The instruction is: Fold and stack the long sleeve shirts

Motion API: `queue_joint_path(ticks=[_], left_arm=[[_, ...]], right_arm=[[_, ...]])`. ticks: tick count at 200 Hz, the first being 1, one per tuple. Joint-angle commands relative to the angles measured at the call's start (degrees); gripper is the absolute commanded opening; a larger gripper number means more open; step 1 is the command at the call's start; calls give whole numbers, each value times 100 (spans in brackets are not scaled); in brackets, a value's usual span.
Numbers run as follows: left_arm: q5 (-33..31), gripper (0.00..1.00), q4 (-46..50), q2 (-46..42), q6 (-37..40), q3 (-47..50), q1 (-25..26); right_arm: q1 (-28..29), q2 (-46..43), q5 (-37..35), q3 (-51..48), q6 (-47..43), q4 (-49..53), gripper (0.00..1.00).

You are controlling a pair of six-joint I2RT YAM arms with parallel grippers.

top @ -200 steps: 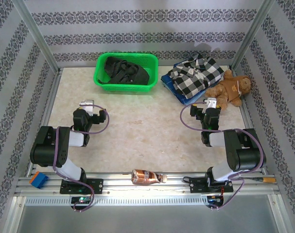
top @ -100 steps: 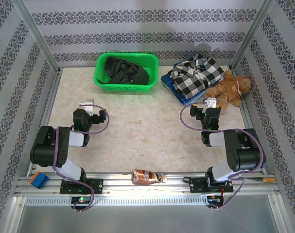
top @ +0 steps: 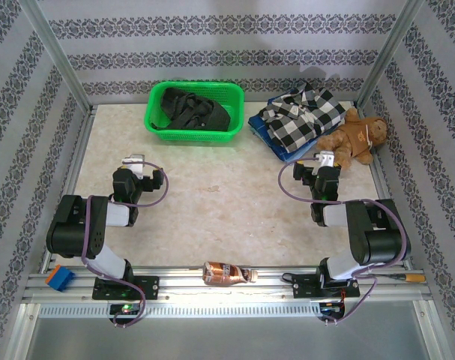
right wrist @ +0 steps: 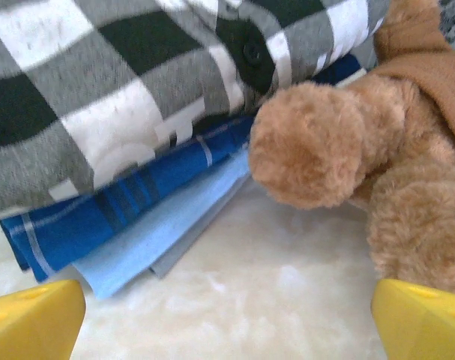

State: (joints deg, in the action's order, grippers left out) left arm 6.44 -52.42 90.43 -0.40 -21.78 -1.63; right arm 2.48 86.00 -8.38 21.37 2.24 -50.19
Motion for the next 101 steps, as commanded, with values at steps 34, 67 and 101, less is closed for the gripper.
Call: queue_joint_path(ticks=[34, 67, 101], left_arm=[[244, 100, 3671, -2684, -305, -1207, -48], [178, 100, 6089, -2907, -693, -2826, -48], [227, 100, 8143, -1676, -1333, -4767, -57]], right_arm=[[1132, -2483, -504, 1511, 529, 4835, 98], [1741, -3049, -771, 2452, 1308, 6598, 98], [2184, -2627, -542, 3682, 1941, 7899, 98]])
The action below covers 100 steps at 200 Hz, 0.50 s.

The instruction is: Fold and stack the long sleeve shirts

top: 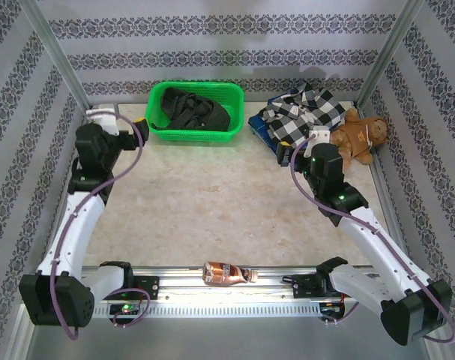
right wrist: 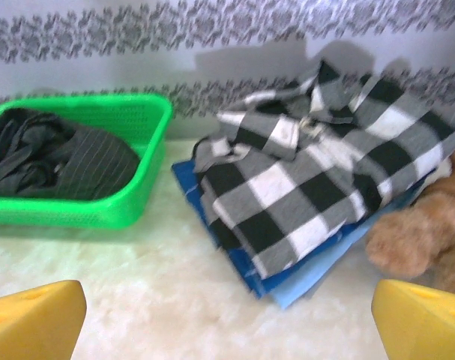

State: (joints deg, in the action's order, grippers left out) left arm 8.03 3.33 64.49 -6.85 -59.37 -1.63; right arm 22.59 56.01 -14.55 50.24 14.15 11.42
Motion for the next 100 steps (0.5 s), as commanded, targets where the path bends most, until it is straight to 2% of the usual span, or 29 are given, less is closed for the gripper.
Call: queue_joint_path(ticks=[1, 16, 42, 70, 100], left_arm=[[71, 100, 2638, 974, -722, -1077, -57], [267, 100, 3380, 1748, -987, -1994, -59], [363, 100, 3902, 2926, -1159, -3210, -57], [44, 100, 4630, 4365, -1151, -4775, -96], [-178, 96, 4860, 5512, -1240, -5997, -228]], right_arm=[[175, 400, 88, 839, 770, 1761, 98], [334, 749, 407, 1352, 933, 2172, 98], [579, 1307, 862, 2087, 1119, 2506, 98], [912, 2023, 1220, 2965, 1067, 2909, 98], [1287, 2468, 1360, 3455, 1042, 3043, 98]])
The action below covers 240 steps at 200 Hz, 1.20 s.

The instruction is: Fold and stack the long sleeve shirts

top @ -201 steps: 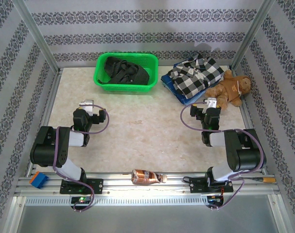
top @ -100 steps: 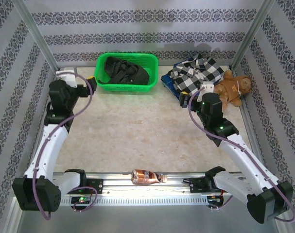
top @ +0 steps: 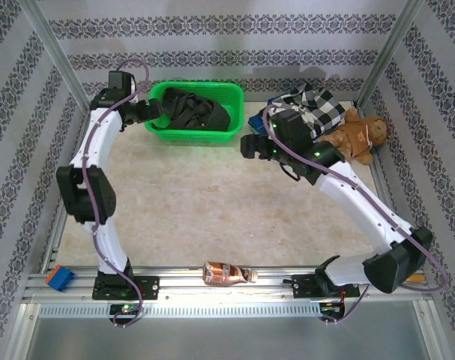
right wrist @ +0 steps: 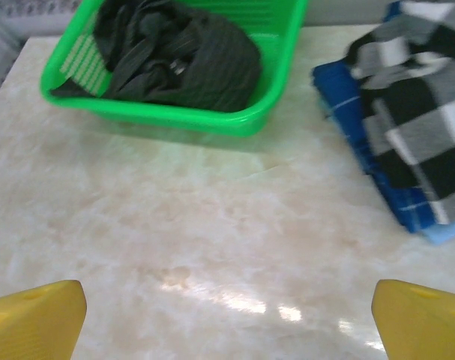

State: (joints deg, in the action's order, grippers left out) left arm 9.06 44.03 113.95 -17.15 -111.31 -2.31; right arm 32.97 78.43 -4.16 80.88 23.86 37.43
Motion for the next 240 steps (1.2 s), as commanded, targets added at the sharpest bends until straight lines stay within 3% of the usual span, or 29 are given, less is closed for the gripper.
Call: queue_joint_path(ticks=[1, 60, 113, 142, 167, 184, 204, 240], left_arm=[[-286, 96, 795, 601, -215, -840, -162], [-51, 83, 1075, 2377, -293, -2759, -325], [291, 72, 713, 3067, -442, -3224, -333], [281, 49, 706, 3237, -537, -3158, -345], [259, 20, 679, 3069, -644, -2776, -419], [235, 14, 396, 2682, -693, -2164, -450], [307, 0, -182, 1944, -731, -1086, -464], [402, 0, -1051, 351, -909, 1288, -455]], right_arm=[[264, 234, 321, 396, 78, 445, 98], [690, 517, 616, 455, 535, 443, 98], [884, 633, 757, 406, 737, 394, 98], [922, 756, 833, 519, 783, 312, 98], [1002, 973, 935, 686, 839, 187, 98], [1036, 1184, 892, 858, 891, 186, 98], [1034, 1532, 648, 1222, 803, 330, 98], [972, 2473, 61, 2378, 292, 750, 98]])
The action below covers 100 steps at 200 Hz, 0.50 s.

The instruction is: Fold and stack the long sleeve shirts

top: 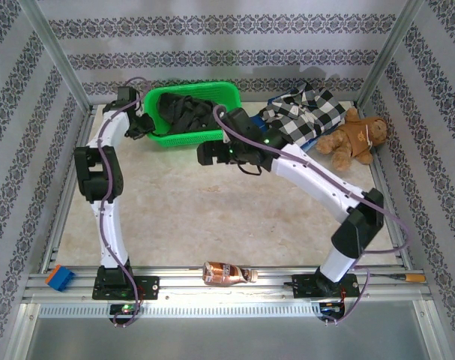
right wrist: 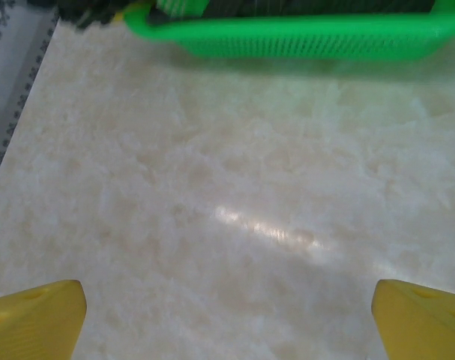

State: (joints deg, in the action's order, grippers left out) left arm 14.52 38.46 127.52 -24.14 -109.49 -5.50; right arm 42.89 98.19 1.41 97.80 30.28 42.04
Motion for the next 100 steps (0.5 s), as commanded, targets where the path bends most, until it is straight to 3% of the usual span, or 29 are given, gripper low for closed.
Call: queue_joint_path(ticks=[1, 52, 100], left_arm=[[-139, 0, -518, -1052, -216, 1172, -136], [408, 0, -1368, -3415, -1002, 4466, -62], [612, 0, -1401, -5036, -1688, 6062, 128]], right_arm=[[-23, 529, -499, 722, -358, 297, 98], [-78, 2506, -373, 2788, -572, 843, 98], [213, 4521, -213, 4554, -394, 1596, 98]])
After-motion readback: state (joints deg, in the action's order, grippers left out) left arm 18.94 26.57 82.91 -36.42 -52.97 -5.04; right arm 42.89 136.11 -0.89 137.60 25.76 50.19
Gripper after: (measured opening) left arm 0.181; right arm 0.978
